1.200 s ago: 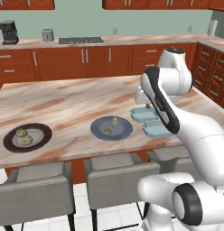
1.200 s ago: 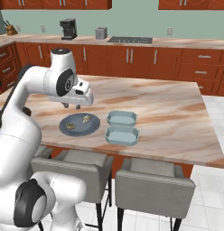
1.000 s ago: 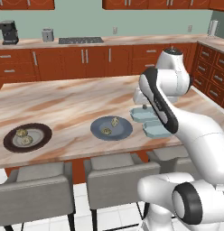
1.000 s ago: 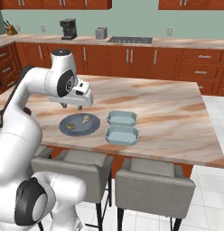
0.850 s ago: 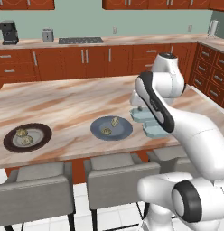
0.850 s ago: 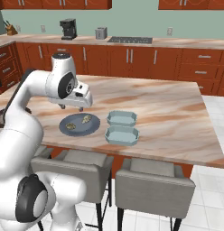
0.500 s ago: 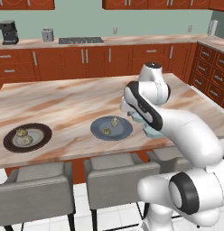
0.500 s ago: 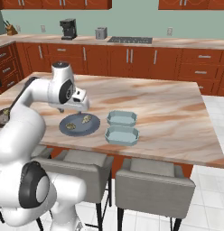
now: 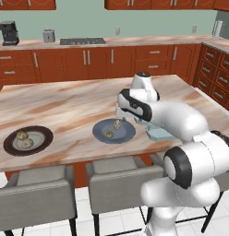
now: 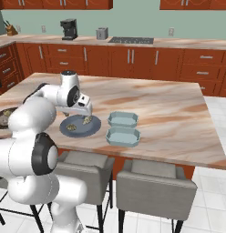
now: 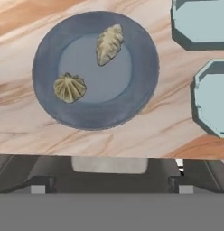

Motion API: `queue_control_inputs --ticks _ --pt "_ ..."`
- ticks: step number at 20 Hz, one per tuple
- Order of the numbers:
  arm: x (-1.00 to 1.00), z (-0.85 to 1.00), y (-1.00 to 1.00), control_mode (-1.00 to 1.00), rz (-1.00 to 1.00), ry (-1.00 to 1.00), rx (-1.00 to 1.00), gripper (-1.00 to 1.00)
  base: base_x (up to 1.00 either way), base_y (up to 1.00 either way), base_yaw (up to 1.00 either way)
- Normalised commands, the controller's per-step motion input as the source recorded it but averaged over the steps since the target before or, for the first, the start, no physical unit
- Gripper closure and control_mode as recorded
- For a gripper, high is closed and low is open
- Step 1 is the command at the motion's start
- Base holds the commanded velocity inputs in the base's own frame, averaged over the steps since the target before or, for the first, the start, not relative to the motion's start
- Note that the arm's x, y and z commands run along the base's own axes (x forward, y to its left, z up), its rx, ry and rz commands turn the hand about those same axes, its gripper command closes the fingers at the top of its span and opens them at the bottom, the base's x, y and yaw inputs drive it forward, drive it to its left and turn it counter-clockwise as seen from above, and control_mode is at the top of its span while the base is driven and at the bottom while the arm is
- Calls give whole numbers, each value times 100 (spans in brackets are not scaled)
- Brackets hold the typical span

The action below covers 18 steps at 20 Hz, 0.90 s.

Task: Place two dumplings into each of the tupperware containers and then place the containers in the fridge.

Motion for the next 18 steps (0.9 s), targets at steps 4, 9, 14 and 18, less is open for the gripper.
queue_control_inputs --ticks 4,9,14,18 --pt "69 -54 16 -100 0 6 0 -100 0 0 0" --pt "77 -62 19 -100 0 5 -1 -100 0 0 0" --pt "75 -59 7 -100 0 5 0 -100 0 0 0" --pt "71 -54 4 -100 0 3 0 -100 0 0 0"
